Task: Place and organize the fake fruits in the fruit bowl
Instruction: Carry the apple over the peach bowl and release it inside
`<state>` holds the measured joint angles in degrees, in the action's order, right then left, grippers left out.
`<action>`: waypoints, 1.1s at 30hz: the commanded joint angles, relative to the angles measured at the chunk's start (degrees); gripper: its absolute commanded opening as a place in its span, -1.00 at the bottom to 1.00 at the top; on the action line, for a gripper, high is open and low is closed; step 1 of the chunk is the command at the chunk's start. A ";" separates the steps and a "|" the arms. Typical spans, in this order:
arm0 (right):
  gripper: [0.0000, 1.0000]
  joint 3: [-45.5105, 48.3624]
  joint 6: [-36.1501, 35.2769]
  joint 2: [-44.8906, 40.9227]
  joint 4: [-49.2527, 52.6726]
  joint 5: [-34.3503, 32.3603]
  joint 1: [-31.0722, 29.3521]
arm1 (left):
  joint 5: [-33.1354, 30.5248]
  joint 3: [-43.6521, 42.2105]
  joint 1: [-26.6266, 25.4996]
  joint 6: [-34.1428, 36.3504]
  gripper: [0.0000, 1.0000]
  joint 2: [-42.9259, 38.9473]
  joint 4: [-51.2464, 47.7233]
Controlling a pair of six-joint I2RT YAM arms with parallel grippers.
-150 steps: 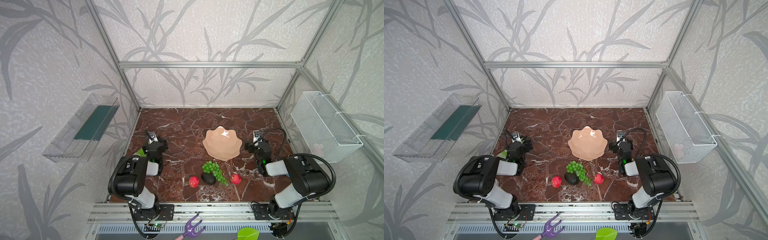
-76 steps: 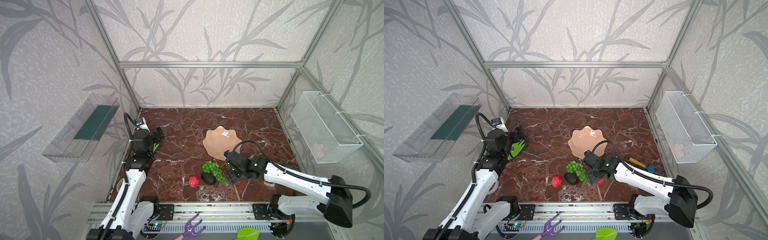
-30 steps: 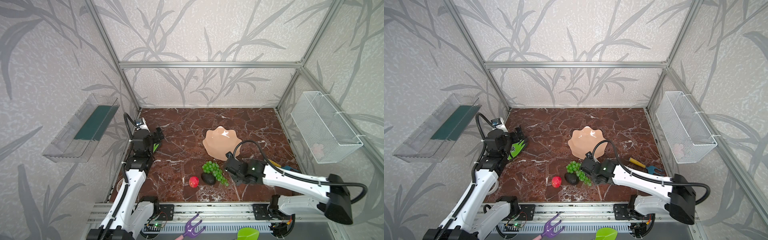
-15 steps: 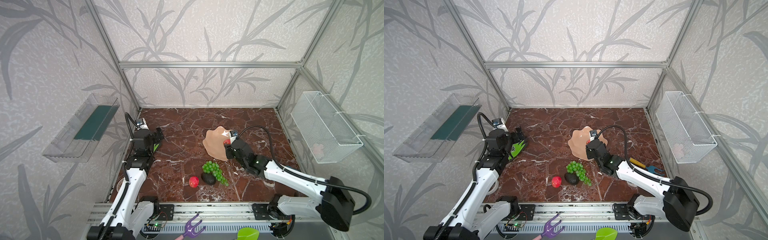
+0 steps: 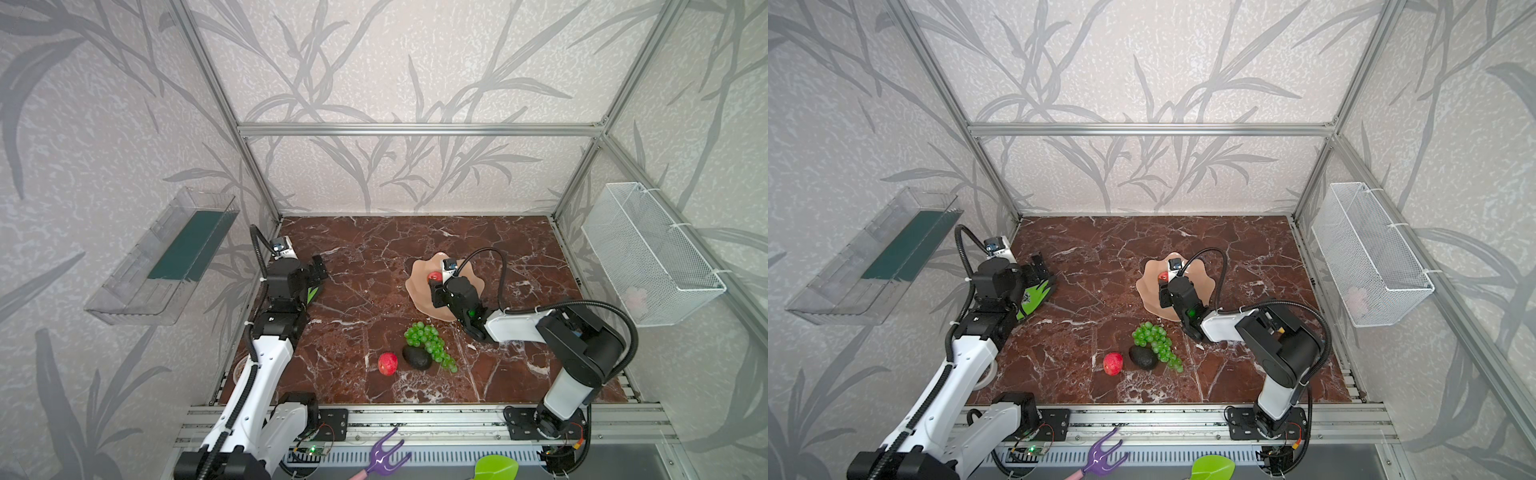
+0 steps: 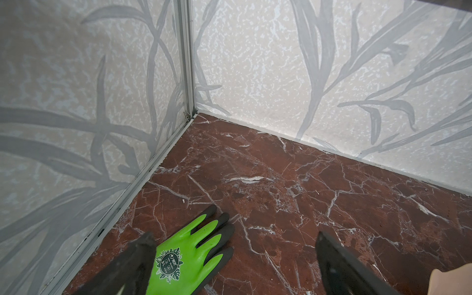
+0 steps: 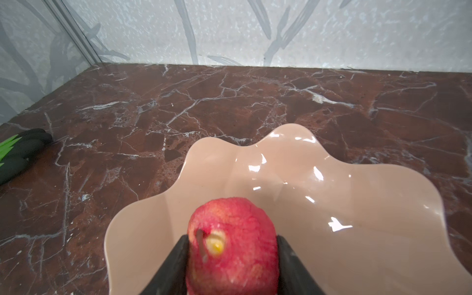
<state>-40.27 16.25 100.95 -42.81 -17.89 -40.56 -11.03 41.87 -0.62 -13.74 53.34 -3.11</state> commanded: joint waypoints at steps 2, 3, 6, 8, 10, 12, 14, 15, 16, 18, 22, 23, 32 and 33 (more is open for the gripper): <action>-0.09 -1.21 -0.56 3.70 -8.36 -0.50 0.34 | -0.69 0.10 0.27 -0.32 0.95 0.18 -0.19; -0.09 -1.48 -0.27 4.50 -8.69 -0.62 0.31 | -0.66 0.11 0.27 -0.33 0.95 0.29 -0.14; -0.09 -2.07 0.65 6.44 -8.95 -0.83 0.71 | -0.57 0.20 0.28 -0.33 0.95 0.45 -0.09; -0.09 -2.35 0.70 7.51 -8.87 -1.01 0.83 | -0.57 0.15 0.27 -0.34 0.95 0.45 -0.06; -0.08 -2.65 1.49 8.09 -8.15 -0.50 1.09 | -0.57 0.15 0.27 -0.34 0.95 0.45 -0.05; -0.06 -2.45 1.89 8.52 -8.17 -0.62 1.16 | -0.57 0.23 0.27 -0.33 0.95 0.45 0.04; -0.01 -2.47 2.36 8.38 -7.16 -0.49 1.33 | -0.58 0.20 0.27 -0.24 0.95 0.49 -0.01; 0.01 -2.66 2.38 8.23 -6.34 -0.16 1.36 | -0.69 0.21 0.28 -0.24 0.95 0.46 0.04; 0.04 -3.00 2.43 8.00 -5.13 -0.03 1.31 | -0.61 0.20 0.32 -0.24 0.95 0.45 0.02; 0.11 -3.71 2.76 7.77 -2.69 0.20 1.31 | -0.56 0.19 0.27 -0.37 0.95 0.45 0.05; 0.18 -3.85 3.83 7.92 -1.07 -0.08 1.36 | -0.66 0.18 0.27 -0.25 0.95 0.27 0.04; 0.20 -3.72 3.94 7.94 -1.06 -0.11 1.36 | -0.64 0.10 0.29 -0.24 0.95 0.22 0.04; 0.46 -3.71 3.84 2.60 4.01 -1.43 1.41 | -0.82 0.14 0.27 -0.50 0.95 0.14 0.04; 0.48 -3.85 3.43 0.99 4.99 -1.30 1.51 | -0.77 0.10 0.29 -0.55 0.95 0.10 0.04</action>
<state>-43.22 19.88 106.72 -40.47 -17.96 -39.40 -11.03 41.87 -0.62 -13.76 53.78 -3.05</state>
